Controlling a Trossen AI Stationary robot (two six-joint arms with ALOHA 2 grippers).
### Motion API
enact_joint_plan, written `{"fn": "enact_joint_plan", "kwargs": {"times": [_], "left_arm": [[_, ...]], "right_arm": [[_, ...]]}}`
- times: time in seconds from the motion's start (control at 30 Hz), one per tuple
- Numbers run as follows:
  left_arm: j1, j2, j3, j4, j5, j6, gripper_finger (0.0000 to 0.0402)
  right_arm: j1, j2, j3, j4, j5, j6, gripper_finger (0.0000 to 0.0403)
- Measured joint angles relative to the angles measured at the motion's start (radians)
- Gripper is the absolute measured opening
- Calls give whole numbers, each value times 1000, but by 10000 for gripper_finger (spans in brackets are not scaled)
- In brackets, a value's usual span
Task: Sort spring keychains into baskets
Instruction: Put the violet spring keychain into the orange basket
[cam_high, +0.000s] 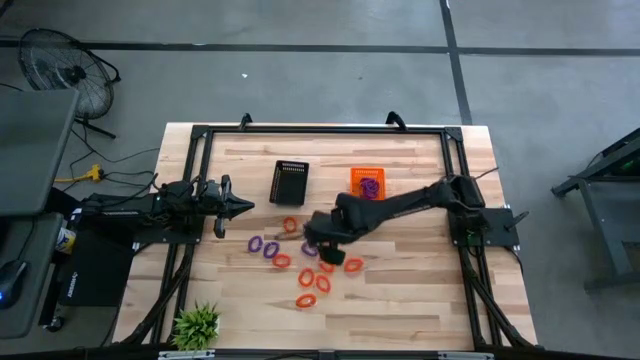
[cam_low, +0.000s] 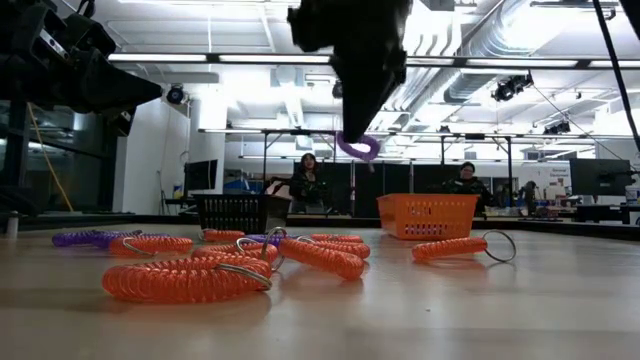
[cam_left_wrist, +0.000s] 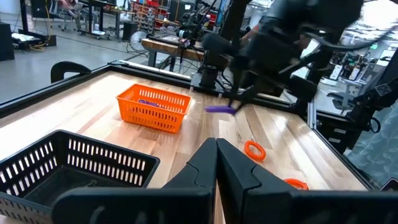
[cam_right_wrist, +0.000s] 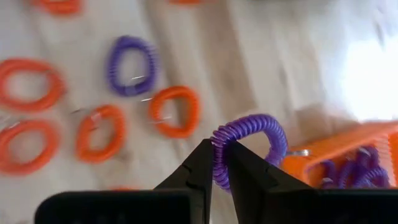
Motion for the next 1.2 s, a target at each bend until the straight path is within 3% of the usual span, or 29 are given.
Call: {"fn": "enact_joint_plan", "kwargs": {"times": [0.27, 0.5, 0.93, 1.2], "left_arm": [[0, 0, 0, 0, 0, 0, 1], [0, 0, 0, 0, 0, 0, 1], [0, 0, 0, 0, 0, 0, 1], [0, 0, 0, 0, 0, 0, 1]], "right_arm": [[-149, 0, 0, -98, -3, -3, 34], [-247, -48, -60, -105, -7, -209, 38], [-377, -395, -610, 279, -116, -499, 41], [-409, -462, -785, 453, -211, -688, 43]]}}
